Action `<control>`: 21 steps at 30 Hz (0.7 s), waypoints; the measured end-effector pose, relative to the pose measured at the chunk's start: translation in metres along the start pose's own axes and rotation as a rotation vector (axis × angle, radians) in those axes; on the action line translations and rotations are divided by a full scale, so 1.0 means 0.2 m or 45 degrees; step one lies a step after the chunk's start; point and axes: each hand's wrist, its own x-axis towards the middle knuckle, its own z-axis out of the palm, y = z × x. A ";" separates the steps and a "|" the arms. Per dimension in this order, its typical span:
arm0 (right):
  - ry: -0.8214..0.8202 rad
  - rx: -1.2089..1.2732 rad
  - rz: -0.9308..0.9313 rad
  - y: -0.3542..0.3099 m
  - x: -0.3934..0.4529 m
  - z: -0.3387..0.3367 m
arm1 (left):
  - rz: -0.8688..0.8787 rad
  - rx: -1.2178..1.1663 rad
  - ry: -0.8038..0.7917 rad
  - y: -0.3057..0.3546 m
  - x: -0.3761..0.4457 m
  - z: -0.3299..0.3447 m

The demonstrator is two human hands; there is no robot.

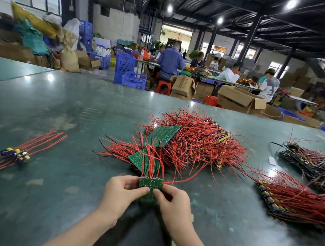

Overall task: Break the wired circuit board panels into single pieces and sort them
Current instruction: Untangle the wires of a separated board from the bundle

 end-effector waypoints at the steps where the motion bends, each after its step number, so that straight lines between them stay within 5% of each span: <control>1: 0.013 -0.002 -0.001 0.00 -0.01 0.01 | 0.013 0.008 -0.001 0.00 0.00 0.00; 17: 0.173 -0.032 0.006 0.01 -0.05 0.07 | 0.108 0.049 -0.001 -0.02 -0.01 0.00; 21: 0.030 0.072 0.009 0.01 0.00 0.02 | 0.004 -0.094 -0.090 0.00 0.01 -0.02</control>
